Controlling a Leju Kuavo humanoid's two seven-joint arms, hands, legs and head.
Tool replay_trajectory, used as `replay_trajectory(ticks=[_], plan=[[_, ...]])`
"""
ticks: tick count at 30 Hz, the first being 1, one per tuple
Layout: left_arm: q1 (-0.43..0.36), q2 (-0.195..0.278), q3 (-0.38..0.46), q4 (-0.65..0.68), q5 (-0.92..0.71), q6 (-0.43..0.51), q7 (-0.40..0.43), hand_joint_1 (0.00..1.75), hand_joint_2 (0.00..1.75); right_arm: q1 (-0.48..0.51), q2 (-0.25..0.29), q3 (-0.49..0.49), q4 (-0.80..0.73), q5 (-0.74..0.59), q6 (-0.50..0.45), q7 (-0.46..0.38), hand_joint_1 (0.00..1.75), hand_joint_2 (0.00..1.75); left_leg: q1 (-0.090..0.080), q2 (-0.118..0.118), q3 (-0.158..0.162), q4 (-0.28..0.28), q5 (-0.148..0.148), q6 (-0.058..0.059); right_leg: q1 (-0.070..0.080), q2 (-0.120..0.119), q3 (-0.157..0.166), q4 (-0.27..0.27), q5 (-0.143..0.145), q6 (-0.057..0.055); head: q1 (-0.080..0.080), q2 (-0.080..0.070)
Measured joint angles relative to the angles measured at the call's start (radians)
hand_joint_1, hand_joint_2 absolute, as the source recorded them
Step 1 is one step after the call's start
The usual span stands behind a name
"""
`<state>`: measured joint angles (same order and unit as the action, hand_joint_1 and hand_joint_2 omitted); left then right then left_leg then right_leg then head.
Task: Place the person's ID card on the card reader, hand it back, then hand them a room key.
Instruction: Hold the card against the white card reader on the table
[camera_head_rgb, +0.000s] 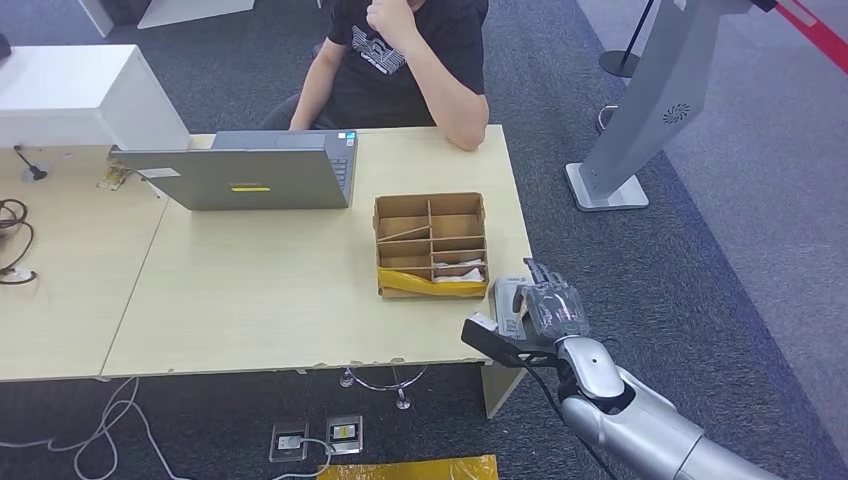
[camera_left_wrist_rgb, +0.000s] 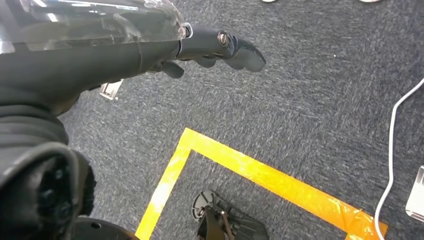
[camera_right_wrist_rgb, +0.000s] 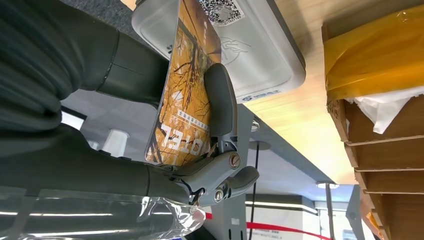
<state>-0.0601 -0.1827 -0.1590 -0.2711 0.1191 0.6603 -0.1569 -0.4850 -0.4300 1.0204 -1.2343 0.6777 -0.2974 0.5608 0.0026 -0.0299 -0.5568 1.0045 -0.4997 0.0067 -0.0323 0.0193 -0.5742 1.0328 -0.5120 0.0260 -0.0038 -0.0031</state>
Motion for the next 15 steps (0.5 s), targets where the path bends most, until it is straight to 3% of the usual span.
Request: replay_trajectory(ticks=[15], plan=[[0.005, 0.010, -0.029, -0.005, 0.021, 0.000, 0.000, 0.00, 0.00, -0.006, 0.012, 0.000, 0.016, -0.023, -0.029, -0.002, 1.75, 1.75, 0.000, 0.000, 0.002, 0.000, 0.000, 0.000, 0.000, 0.000, 0.002, 0.000, 0.000, 0.000, 0.000, 0.000]])
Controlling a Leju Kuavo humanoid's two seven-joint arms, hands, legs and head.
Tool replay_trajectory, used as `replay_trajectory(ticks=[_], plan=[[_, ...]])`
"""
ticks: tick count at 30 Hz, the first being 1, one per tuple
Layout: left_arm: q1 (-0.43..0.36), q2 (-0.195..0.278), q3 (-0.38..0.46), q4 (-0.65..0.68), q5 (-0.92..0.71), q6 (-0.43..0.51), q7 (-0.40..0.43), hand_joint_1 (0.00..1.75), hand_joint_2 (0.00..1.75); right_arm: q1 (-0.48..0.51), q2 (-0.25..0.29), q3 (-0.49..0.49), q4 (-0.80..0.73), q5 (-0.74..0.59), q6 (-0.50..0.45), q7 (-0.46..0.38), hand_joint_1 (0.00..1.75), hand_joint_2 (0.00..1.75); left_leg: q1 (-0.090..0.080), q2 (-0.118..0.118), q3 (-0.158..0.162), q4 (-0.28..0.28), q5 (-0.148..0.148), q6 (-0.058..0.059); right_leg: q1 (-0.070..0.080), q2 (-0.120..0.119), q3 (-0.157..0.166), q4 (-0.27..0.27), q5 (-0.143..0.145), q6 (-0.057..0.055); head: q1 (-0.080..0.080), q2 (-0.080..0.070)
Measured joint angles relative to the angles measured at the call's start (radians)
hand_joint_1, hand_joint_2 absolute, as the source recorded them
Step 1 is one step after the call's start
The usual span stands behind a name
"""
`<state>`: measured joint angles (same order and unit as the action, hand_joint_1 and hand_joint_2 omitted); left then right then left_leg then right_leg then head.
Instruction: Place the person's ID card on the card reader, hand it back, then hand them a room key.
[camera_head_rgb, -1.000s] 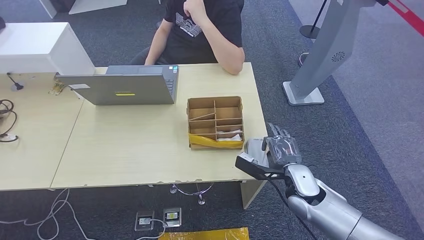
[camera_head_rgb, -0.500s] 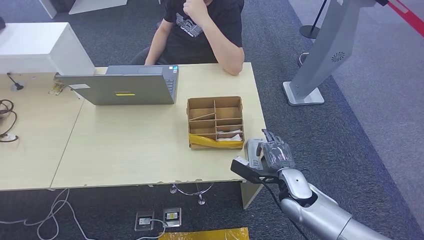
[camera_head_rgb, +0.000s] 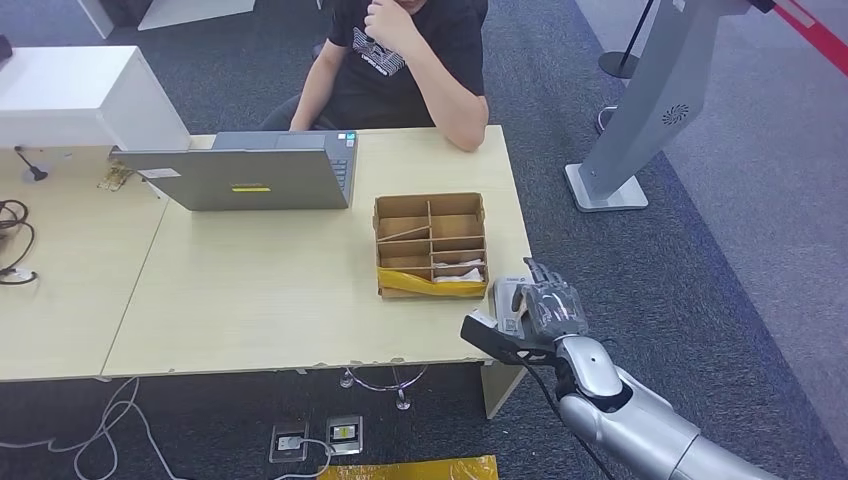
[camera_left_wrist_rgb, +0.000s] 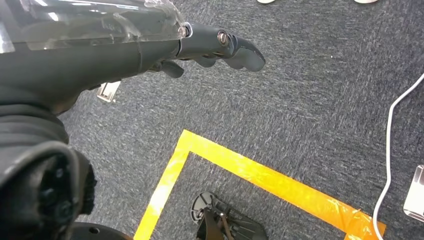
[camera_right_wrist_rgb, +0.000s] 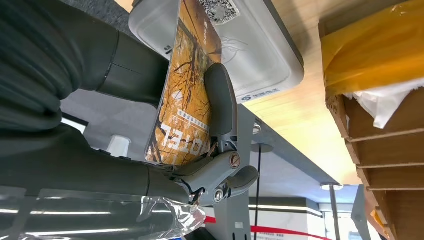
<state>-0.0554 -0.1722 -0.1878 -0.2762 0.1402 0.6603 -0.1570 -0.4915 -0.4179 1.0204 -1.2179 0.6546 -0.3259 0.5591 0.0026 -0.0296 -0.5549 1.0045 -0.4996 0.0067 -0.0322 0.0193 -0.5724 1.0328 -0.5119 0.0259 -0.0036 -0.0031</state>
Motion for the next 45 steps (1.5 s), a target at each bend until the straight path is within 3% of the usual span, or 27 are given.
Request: replay_trajectory(ticks=[6, 9, 14, 18, 27, 35, 45], plan=[[0.003, 0.003, 0.000, 0.001, -0.006, 0.000, -0.011, 0.00, 0.00, -0.025, 0.000, -0.031, -0.052, -0.181, -0.159, -0.068, 1.75, 1.75, 0.000, 0.001, 0.000, 0.000, 0.000, 0.000, 0.000, 0.000, 0.000, 0.000, 0.000, 0.000, 0.000, 0.000], [0.003, 0.004, 0.000, 0.001, -0.017, 0.000, -0.011, 0.00, 0.00, -0.066, -0.013, -0.048, -0.109, -0.140, -0.194, -0.038, 1.75, 1.75, 0.000, 0.002, 0.000, 0.000, 0.000, 0.000, 0.000, 0.001, -0.001, 0.000, 0.000, 0.000, 0.000, 0.000], [0.004, 0.006, 0.000, 0.001, -0.027, 0.000, -0.002, 0.00, 0.00, -0.158, -0.055, -0.061, -0.221, -0.008, -0.185, 0.034, 1.75, 1.75, 0.000, 0.002, 0.000, 0.000, 0.000, 0.000, 0.000, 0.001, -0.001, 0.000, 0.000, 0.000, 0.000, 0.000], [0.004, 0.009, -0.001, 0.001, -0.030, 0.000, 0.019, 0.00, 0.00, -0.213, -0.076, -0.071, -0.298, 0.037, -0.124, 0.066, 1.75, 1.75, 0.000, 0.003, 0.000, 0.000, 0.000, 0.000, 0.000, 0.002, -0.001, 0.000, 0.000, 0.000, 0.000, 0.000], [-0.003, 0.017, -0.013, 0.000, -0.049, 0.000, 0.035, 0.00, 0.00, -0.239, -0.079, -0.067, -0.389, 0.107, -0.116, 0.042, 1.75, 1.75, 0.000, 0.003, 0.000, 0.000, 0.000, 0.000, 0.000, 0.003, -0.001, 0.000, 0.000, 0.000, 0.000, 0.000], [-0.008, 0.014, -0.012, 0.000, -0.082, 0.000, 0.010, 0.00, 0.00, -0.238, -0.041, -0.039, -0.377, 0.063, -0.084, -0.014, 1.75, 1.75, 0.000, 0.003, 0.000, 0.000, 0.000, 0.000, 0.000, 0.002, 0.000, 0.000, 0.000, 0.000, 0.000, 0.000], [-0.026, 0.010, -0.011, 0.000, -0.080, 0.000, 0.042, 0.00, 0.00, -0.238, 0.021, -0.015, -0.276, 0.045, -0.075, -0.049, 1.75, 1.75, 0.001, 0.003, -0.001, 0.000, 0.000, 0.000, 0.001, 0.002, -0.001, 0.000, 0.000, 0.000, 0.000, 0.000]])
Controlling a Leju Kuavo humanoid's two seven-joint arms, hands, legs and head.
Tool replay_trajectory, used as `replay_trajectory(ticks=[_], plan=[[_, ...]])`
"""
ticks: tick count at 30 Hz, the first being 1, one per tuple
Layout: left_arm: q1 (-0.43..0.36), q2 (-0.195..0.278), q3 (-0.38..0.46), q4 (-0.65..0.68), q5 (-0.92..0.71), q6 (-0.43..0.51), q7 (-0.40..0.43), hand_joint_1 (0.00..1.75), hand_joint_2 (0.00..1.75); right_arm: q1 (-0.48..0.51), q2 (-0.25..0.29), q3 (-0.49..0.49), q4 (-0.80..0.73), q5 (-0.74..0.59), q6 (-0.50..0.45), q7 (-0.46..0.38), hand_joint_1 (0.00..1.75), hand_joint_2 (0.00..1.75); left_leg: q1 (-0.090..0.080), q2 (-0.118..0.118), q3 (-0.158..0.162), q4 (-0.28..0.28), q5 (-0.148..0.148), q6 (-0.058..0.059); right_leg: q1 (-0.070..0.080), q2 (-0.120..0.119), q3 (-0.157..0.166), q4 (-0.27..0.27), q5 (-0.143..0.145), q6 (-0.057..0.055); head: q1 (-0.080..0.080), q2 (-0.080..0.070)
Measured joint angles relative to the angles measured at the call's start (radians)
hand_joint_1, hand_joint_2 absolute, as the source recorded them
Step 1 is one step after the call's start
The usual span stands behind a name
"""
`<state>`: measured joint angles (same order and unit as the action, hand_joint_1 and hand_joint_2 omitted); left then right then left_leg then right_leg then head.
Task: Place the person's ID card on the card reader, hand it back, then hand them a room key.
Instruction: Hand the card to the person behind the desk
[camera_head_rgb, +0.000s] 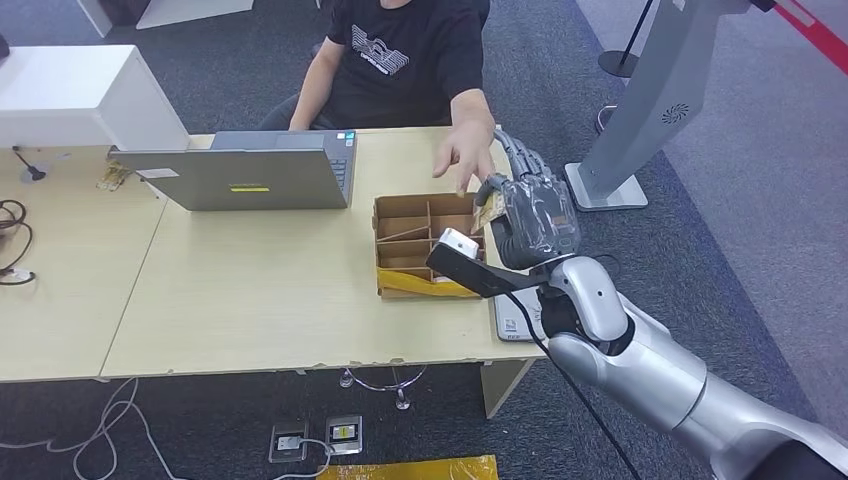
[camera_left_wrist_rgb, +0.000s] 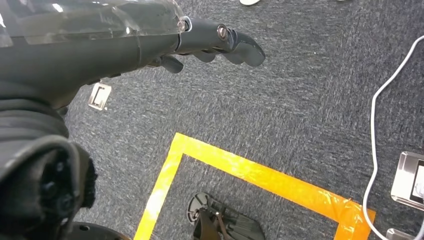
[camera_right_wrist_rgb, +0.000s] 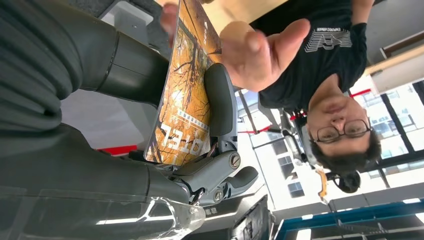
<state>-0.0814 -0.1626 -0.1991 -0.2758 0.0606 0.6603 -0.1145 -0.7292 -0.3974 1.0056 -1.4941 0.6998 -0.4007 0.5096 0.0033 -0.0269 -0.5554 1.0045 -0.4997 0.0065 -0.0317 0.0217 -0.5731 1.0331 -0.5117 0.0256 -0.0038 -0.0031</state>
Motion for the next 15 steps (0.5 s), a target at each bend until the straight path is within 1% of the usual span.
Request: replay_trajectory(ticks=[9, 10, 11, 13, 14, 15], plan=[[-0.004, 0.000, 0.000, 0.000, -0.003, 0.000, 0.007, 0.00, 0.00, 0.000, 0.023, -0.001, 0.052, -0.012, 0.013, -0.011, 1.75, 1.75, 0.000, 0.000, 0.000, 0.000, 0.000, 0.000, 0.000, 0.000, 0.000, 0.000, 0.000, 0.000, 0.000, 0.000], [-0.004, 0.000, 0.000, 0.000, -0.006, 0.000, 0.007, 0.00, 0.00, 0.001, 0.024, -0.001, 0.057, -0.022, 0.014, -0.018, 1.71, 1.75, 0.000, 0.000, 0.000, 0.000, 0.000, 0.000, 0.000, 0.000, 0.000, 0.000, 0.000, 0.000, 0.000, 0.000], [-0.004, 0.000, 0.000, 0.000, -0.009, 0.000, 0.007, 0.00, 0.00, 0.001, 0.025, -0.001, 0.062, -0.034, 0.015, -0.026, 1.34, 1.75, 0.000, 0.000, 0.000, 0.000, 0.000, 0.000, 0.000, 0.000, 0.000, 0.000, 0.000, 0.000, 0.000, 0.000], [-0.004, 0.001, 0.000, 0.000, -0.008, 0.000, 0.007, 0.00, 0.00, 0.002, 0.029, -0.001, 0.071, -0.045, 0.016, -0.040, 0.47, 1.75, 0.000, 0.000, 0.000, 0.000, 0.000, 0.000, 0.000, 0.000, 0.000, 0.000, 0.000, 0.000, 0.000, 0.000], [-0.004, 0.001, 0.000, 0.000, 0.000, 0.000, 0.006, 0.00, 0.00, 0.003, 0.031, -0.002, 0.075, -0.047, 0.017, -0.046, 0.07, 1.75, 0.000, 0.000, 0.000, 0.000, 0.000, 0.000, 0.000, 0.000, 0.000, 0.000, 0.000, 0.000, 0.000, 0.000], [-0.004, 0.001, 0.000, 0.000, 0.010, 0.000, 0.004, 0.00, 0.00, 0.004, 0.033, -0.002, 0.079, -0.047, 0.018, -0.053, 0.00, 1.75, 0.000, 0.000, 0.000, 0.000, 0.000, 0.000, 0.000, 0.000, 0.000, 0.000, 0.000, 0.000, 0.000, 0.000]])
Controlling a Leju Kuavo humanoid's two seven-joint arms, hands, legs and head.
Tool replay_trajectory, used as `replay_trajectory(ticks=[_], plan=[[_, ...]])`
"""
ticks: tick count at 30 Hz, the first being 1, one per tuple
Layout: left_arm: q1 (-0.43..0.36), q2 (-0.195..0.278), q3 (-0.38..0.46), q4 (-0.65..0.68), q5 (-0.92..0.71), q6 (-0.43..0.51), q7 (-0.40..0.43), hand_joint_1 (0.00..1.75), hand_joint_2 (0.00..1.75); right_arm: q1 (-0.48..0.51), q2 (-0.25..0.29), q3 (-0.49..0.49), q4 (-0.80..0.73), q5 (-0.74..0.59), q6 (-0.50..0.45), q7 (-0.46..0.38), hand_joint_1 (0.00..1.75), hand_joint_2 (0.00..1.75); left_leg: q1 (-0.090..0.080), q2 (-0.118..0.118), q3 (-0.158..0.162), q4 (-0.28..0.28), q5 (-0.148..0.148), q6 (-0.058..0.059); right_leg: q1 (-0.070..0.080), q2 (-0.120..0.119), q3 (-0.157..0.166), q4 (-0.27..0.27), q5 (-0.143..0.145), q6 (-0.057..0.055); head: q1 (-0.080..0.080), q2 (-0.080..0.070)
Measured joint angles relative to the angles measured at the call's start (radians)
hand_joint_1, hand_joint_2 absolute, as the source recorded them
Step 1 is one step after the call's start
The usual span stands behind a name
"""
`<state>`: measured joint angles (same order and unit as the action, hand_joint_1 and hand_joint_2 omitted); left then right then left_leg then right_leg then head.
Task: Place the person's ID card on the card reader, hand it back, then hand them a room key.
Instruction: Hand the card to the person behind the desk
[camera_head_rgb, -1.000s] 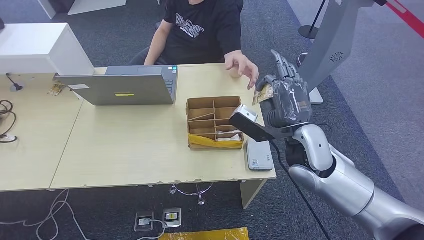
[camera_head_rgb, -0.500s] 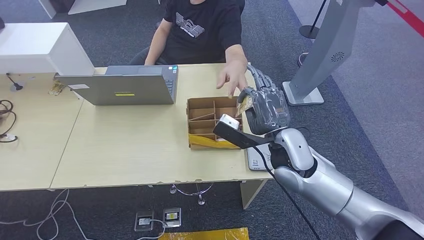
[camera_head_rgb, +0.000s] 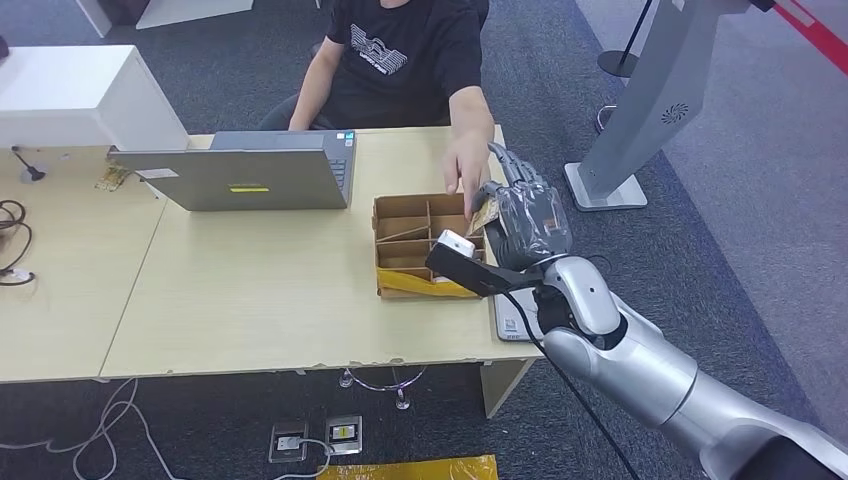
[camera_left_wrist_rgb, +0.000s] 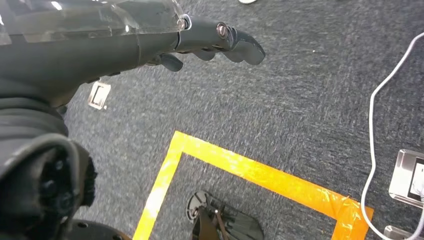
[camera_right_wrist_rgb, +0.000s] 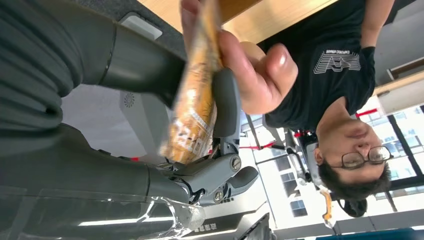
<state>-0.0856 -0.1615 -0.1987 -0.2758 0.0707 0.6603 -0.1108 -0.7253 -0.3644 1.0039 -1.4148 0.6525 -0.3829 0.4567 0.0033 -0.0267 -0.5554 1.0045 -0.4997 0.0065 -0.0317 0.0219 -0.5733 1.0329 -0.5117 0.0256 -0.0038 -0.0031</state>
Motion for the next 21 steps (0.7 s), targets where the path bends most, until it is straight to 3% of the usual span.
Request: replay_trajectory(ticks=[10, 21], plan=[[-0.001, -0.003, 0.024, 0.001, -0.003, 0.000, -0.052, 0.00, 0.00, 0.015, 0.037, 0.001, 0.042, 0.024, 0.049, -0.007, 0.00, 1.75, 0.000, 0.000, 0.000, 0.000, 0.000, 0.000, 0.000, 0.000, 0.000, 0.000, 0.000, 0.000, 0.000, 0.000], [0.003, -0.015, 0.066, 0.002, 0.052, 0.000, -0.057, 0.00, 0.00, 0.063, 0.049, 0.002, 0.048, 0.023, 0.121, 0.057, 0.00, 1.75, 0.000, 0.000, 0.000, 0.000, 0.000, 0.000, 0.000, 0.000, 0.000, -0.001, 0.000, 0.000, 0.000, 0.000]])
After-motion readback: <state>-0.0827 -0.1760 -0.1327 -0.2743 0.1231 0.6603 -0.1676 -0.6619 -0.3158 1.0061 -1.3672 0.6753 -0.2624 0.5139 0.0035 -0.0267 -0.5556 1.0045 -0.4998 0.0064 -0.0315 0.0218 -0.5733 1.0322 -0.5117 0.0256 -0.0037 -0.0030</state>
